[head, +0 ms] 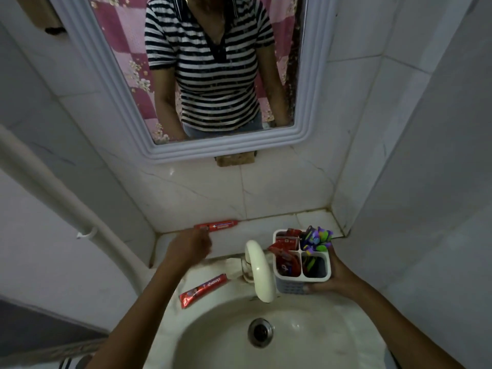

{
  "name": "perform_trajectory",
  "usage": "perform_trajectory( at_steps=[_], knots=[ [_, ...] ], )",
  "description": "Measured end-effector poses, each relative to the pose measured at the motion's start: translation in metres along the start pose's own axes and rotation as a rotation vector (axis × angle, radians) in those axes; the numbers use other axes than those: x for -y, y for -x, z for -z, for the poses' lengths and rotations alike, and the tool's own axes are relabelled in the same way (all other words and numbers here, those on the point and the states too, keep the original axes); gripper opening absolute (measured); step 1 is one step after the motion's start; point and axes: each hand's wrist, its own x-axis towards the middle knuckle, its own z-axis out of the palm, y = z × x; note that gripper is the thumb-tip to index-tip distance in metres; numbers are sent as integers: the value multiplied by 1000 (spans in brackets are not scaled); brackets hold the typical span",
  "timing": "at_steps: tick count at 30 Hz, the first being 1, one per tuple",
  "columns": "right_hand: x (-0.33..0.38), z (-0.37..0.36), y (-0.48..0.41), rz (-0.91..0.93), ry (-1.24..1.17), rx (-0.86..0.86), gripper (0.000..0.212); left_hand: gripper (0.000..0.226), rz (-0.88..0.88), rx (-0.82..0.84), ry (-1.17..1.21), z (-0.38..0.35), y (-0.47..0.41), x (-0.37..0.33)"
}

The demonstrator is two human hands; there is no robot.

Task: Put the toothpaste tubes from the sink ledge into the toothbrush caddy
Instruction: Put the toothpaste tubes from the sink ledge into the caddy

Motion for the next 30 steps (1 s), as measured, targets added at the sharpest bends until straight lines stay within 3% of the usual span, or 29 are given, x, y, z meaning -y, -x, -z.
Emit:
perform_trajectory(
  at_steps=[3,5,9,13,15,19,24,30],
  knots=[
    [7,2,4,-72,-16,39,122,33,92,280,-121,-55,26,31],
    [17,0,5,-92,-5,44,119,34,98,287,-176,-75,35,36],
    [15,-4,3,-27,-68,15,113,23,52,154,-216,-74,37,33],
    [13,-2,2,-37,-65,10,121,16,34,23,95,-19,20,22],
    [10,-2,0,-48,-114,24,113,15,-57,-108,210,19,14,8],
    [5,-1,1,-10,-38,-15,121,18,-299,-280,360,83,17,-45],
    [10,-1,2,-27,-9,-5,131,14,-505,-124,409,106,19,-113],
    [6,1,-2,-50,40,0,131,20,-602,69,253,52,8,-169]
  ],
)
